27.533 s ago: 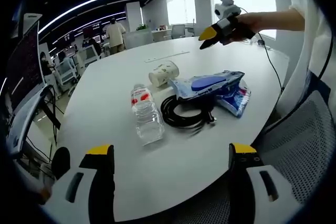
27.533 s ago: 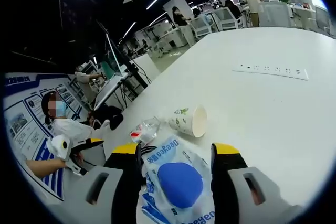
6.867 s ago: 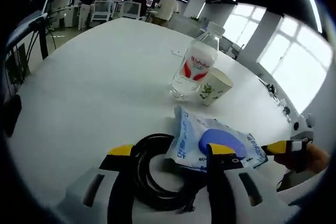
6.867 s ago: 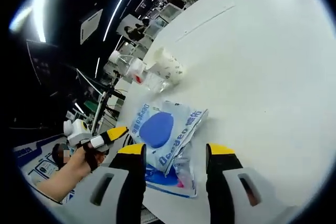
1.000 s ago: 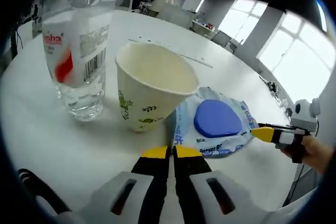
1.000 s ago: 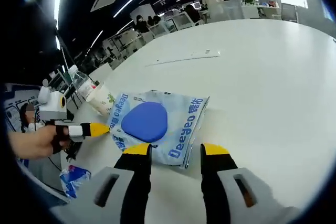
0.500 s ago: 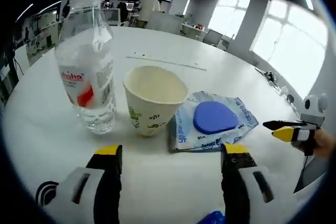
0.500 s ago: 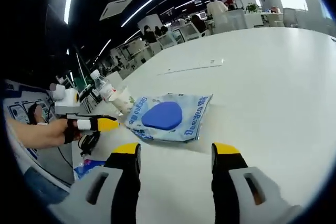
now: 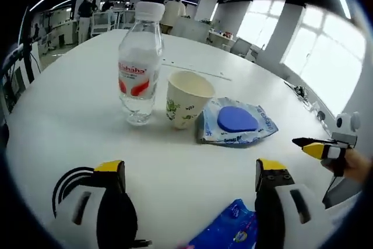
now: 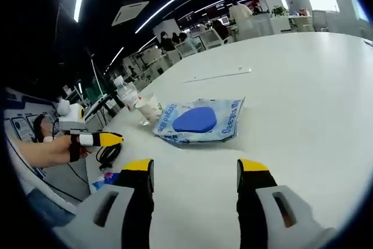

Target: Arrange the tabletop items into an orderly group along one side of the table until the central work area is clear of visible clutter.

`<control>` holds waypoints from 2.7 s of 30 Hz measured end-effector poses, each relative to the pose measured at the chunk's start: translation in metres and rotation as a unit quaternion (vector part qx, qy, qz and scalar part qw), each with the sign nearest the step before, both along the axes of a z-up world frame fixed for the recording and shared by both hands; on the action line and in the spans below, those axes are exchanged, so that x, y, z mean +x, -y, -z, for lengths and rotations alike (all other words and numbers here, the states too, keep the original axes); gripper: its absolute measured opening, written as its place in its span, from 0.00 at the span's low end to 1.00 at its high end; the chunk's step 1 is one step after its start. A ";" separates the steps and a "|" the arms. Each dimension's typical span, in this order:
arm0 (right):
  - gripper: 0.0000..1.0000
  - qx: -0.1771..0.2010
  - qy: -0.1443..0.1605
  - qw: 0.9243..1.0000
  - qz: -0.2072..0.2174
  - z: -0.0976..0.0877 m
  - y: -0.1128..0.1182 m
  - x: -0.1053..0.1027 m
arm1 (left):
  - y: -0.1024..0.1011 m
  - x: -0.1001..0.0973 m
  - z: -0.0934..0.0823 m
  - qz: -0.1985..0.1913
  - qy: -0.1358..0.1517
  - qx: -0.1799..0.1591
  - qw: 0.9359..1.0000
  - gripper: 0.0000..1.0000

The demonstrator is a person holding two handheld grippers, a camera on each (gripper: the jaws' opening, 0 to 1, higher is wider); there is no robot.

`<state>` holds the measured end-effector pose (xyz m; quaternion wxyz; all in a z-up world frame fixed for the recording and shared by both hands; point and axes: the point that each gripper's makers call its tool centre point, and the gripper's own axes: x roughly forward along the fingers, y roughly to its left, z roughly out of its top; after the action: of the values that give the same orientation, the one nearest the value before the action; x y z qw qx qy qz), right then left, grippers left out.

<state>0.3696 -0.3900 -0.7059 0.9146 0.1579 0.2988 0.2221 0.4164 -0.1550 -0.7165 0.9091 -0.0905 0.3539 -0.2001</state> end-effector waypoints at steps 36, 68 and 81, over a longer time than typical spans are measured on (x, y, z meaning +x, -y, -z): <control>0.53 0.004 -0.025 0.996 -0.086 0.011 -0.067 -0.037 | -0.040 -0.099 0.001 0.003 -0.028 -0.003 1.000 0.89; 0.42 -0.014 -0.052 0.976 -0.209 0.030 -0.132 -0.064 | -0.026 -0.155 0.034 0.079 -0.164 -0.029 0.983 0.39; 0.03 -0.030 -0.073 0.970 -0.231 0.050 -0.141 -0.074 | -0.021 -0.153 0.037 0.081 -0.170 -0.033 0.982 0.08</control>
<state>0.2959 -0.2489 -0.7558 0.8184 0.0728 0.3994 0.4066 0.2629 -0.1343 -0.7533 0.8129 -0.1246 0.5028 -0.2661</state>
